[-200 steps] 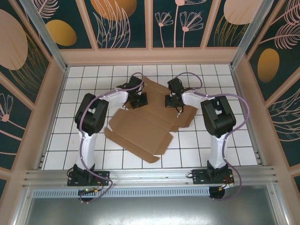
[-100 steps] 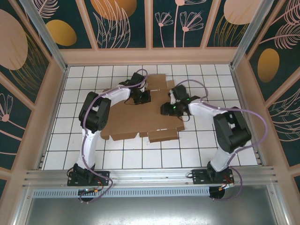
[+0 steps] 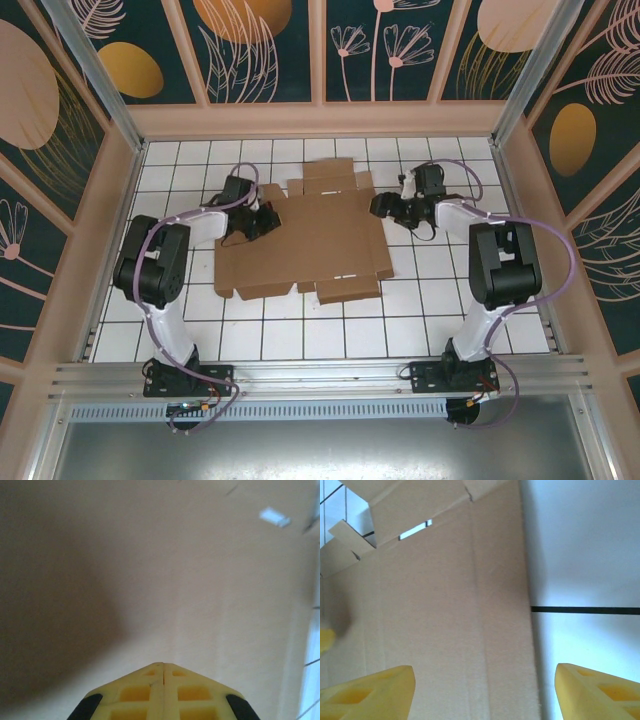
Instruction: Fold the paper box
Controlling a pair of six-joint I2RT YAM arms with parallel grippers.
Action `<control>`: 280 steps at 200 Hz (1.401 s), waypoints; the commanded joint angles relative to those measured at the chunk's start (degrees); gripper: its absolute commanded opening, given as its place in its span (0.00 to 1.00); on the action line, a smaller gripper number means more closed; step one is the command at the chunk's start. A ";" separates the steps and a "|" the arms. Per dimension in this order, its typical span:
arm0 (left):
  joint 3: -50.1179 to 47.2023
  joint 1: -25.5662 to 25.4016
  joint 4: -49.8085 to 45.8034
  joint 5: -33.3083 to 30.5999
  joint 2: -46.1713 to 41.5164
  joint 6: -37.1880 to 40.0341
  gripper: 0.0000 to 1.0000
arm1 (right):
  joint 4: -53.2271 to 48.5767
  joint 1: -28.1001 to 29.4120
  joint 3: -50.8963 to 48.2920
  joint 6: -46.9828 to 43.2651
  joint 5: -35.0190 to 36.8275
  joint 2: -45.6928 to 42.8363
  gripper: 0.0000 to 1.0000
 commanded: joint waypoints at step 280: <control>-3.28 0.10 6.10 4.40 5.96 -7.05 0.00 | -6.85 8.65 -4.77 1.31 17.50 -6.03 0.14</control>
